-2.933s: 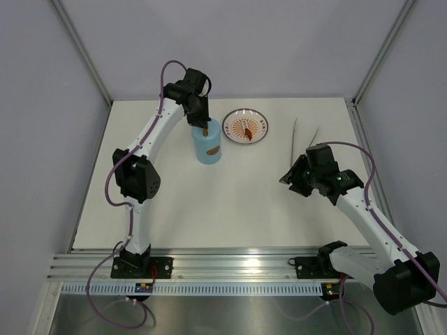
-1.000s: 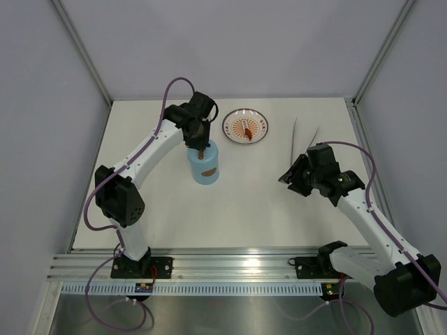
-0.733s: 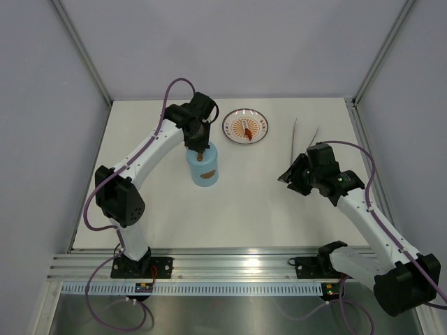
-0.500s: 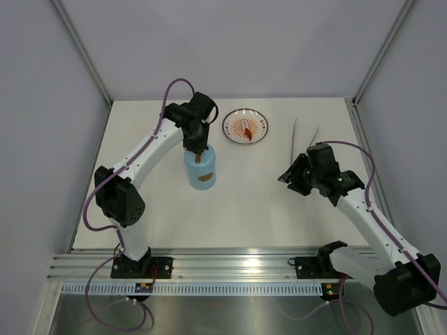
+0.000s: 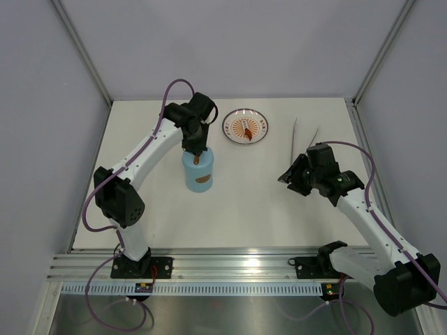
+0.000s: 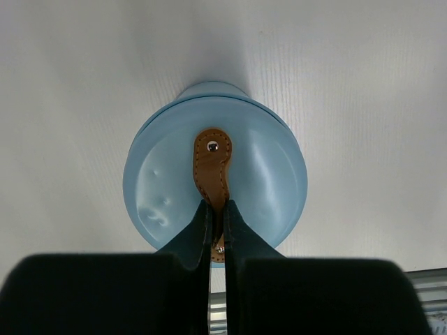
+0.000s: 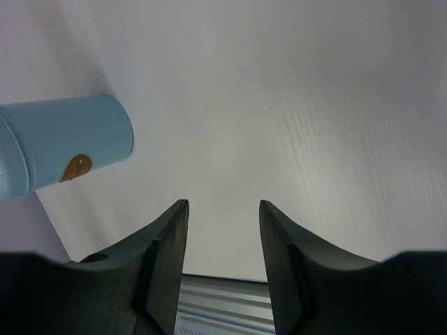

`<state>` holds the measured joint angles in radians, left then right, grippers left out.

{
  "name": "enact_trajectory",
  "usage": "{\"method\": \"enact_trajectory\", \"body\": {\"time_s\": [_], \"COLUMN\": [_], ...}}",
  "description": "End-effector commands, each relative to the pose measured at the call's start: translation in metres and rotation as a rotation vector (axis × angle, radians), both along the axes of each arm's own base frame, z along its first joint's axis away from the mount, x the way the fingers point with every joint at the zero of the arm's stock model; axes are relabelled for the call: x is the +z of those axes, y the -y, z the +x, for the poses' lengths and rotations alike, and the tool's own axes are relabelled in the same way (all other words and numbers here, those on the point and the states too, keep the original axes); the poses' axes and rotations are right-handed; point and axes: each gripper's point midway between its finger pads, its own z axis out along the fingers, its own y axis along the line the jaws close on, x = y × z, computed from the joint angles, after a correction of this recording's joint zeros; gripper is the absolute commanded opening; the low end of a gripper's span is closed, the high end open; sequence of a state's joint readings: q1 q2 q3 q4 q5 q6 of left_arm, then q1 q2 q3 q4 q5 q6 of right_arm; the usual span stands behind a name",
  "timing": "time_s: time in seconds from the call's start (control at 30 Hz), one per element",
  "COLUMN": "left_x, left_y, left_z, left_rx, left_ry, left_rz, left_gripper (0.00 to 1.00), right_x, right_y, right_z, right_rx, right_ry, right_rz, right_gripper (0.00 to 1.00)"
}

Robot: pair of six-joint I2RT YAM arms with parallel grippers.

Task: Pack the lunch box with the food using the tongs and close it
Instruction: Close the box lid on the packing box.

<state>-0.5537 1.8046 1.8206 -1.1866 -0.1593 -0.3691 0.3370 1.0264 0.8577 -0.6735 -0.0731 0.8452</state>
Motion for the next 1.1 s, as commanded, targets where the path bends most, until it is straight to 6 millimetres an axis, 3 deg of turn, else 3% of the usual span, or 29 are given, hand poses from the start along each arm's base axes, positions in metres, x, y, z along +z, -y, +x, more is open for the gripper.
{"method": "enact_trajectory", "body": {"time_s": [0.0,0.3,0.43,0.47,0.57,0.83,1.07], "left_x": [0.009,-0.015,-0.012,-0.009,-0.002,0.013,0.055], "left_y": [-0.005,-0.016,-0.013,-0.012,-0.009,-0.008,-0.012], "left_z": [-0.006,-0.022,-0.021,-0.021,-0.018,-0.009,0.002], "left_rx": [-0.012,-0.006,-0.011,-0.014,-0.017,0.006,0.057], "left_ry": [0.038,-0.004,0.007,0.015,0.044,0.124,0.299], "left_rz": [0.004,0.025,0.005,-0.004,-0.027,-0.046,-0.109], "left_gripper": [0.0,0.0,0.21,0.34,0.45,0.48,0.5], "right_x": [0.005,0.003,0.005,0.005,0.005,0.005,0.005], "right_y": [-0.001,-0.001,-0.002,-0.001,-0.001,-0.001,-0.002], "right_z": [0.005,0.003,0.002,0.001,0.0,-0.002,-0.001], "right_rx": [-0.001,0.0,0.002,0.0,-0.004,0.0,0.002], "right_ry": [0.025,0.023,0.028,0.028,0.03,0.031,0.03], "right_rz": [0.02,0.022,0.026,0.025,0.028,0.031,0.034], "right_gripper": [0.52,0.52,0.52,0.52,0.52,0.52,0.52]}}
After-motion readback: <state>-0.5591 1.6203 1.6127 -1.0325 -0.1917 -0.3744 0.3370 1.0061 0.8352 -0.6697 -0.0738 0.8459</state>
